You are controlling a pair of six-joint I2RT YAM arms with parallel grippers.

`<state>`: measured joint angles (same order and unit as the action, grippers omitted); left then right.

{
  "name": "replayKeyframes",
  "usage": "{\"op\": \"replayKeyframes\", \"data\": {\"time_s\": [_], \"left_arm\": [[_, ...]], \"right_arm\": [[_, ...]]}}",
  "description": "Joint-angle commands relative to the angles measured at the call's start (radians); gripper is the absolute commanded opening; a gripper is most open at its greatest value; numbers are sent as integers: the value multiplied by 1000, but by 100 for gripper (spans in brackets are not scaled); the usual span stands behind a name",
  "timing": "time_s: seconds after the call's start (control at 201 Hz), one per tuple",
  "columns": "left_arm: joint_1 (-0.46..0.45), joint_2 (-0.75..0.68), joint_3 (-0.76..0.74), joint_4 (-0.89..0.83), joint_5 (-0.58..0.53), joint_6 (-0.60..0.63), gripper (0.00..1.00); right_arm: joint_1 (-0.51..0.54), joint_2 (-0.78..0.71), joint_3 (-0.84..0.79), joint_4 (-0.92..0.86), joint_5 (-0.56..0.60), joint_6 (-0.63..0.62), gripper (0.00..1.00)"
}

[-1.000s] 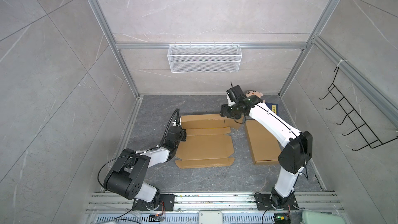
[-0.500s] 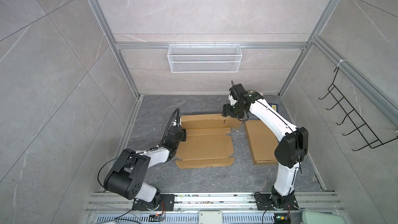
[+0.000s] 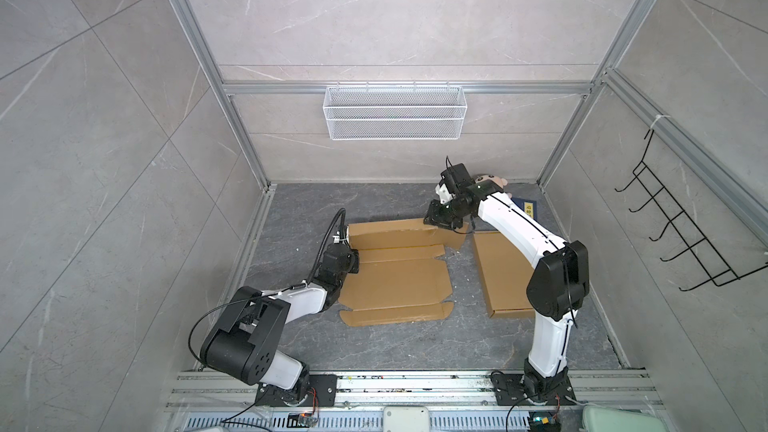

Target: Fold the paper box

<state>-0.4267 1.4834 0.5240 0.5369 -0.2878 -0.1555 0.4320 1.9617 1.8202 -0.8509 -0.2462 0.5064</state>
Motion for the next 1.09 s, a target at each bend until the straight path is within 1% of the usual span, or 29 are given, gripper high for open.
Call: {"op": "replayKeyframes", "data": {"time_s": [0.0, 0.06, 0.095, 0.214, 0.309, 0.363, 0.458, 0.567, 0.627, 0.702, 0.722, 0.811, 0.931, 1.09], "left_arm": [[-10, -3, 7, -10, -15, 60, 3], [-10, -4, 12, -22, -16, 57, 3], [-10, -7, 17, -34, -19, 54, 3], [-10, -17, 27, -73, -29, 40, 2], [-9, -20, 36, -99, -36, 32, 1], [-9, -20, 40, -107, -36, 30, 1], [-9, -13, 47, -116, -38, 29, 1], [-8, -2, 68, -142, -39, 27, 1], [-8, 4, 84, -166, -39, 27, 0], [-9, 8, 109, -205, -38, 24, 0], [-9, 10, 116, -218, -39, 24, 0], [-8, 26, 149, -272, -28, 20, 0], [-8, 51, 171, -284, -28, 24, 0], [-9, 64, 175, -284, -21, 27, 0]], "right_arm": [[15, 5, -39, 21, -48, 23, 33], [13, 4, -44, 26, -54, 23, 32], [11, 0, -48, 33, -59, 23, 34], [-11, -34, -58, 45, -86, 9, 44], [-48, -92, -90, 62, -112, -3, 53], [-72, -134, -118, 66, -113, -9, 56], [-107, -210, -203, 92, -110, -10, 58], [-115, -297, -341, 156, -85, 7, 58], [-115, -349, -453, 243, -69, 42, 56], [-113, -418, -605, 362, -18, 91, 51], [-111, -435, -645, 420, -12, 104, 50], [-108, -477, -794, 571, 46, 163, 42], [-93, -439, -888, 727, 81, 220, 36], [-71, -351, -924, 858, 147, 272, 32]]}}
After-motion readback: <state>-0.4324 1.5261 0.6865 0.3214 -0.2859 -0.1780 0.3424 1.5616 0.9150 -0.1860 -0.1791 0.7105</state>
